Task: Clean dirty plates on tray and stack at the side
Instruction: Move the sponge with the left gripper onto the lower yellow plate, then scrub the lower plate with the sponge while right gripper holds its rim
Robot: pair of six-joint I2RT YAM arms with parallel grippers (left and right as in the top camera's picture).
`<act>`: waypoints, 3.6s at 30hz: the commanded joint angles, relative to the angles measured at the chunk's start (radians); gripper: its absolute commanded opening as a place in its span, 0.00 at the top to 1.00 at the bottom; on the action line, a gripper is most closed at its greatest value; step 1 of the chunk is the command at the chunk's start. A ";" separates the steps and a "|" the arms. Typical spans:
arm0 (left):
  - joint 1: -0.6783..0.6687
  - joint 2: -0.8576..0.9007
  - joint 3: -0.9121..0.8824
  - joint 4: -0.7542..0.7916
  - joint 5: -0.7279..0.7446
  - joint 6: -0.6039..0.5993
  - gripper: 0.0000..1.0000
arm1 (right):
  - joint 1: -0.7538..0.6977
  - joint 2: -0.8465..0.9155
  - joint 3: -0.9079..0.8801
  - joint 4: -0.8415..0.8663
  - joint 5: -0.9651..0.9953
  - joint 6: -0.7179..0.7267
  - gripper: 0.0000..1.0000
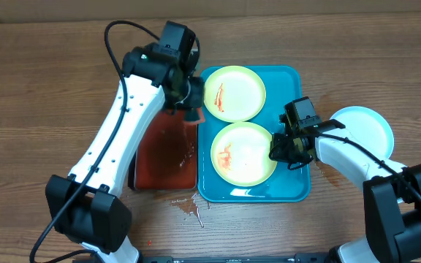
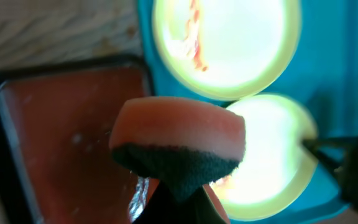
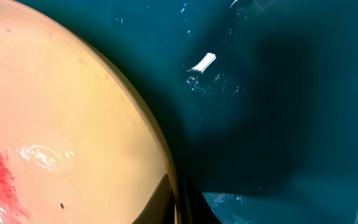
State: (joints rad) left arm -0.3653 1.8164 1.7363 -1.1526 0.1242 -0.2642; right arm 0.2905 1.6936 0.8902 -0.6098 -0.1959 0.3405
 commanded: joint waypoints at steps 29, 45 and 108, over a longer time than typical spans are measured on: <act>-0.205 0.290 -0.146 0.101 -0.198 -0.140 0.96 | 0.005 0.023 -0.008 -0.027 0.037 0.023 0.96; -0.272 0.400 -0.146 0.321 0.468 -0.137 0.96 | 0.005 0.023 -0.008 -0.032 0.037 0.023 0.96; -0.222 0.478 -0.006 -0.101 0.066 -0.046 0.96 | 0.005 0.023 -0.008 -0.027 0.037 0.024 0.96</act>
State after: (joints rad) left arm -0.5957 2.2791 1.7344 -1.2274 0.4194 -0.2996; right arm 0.3023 1.6936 0.8921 -0.6319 -0.2211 0.3660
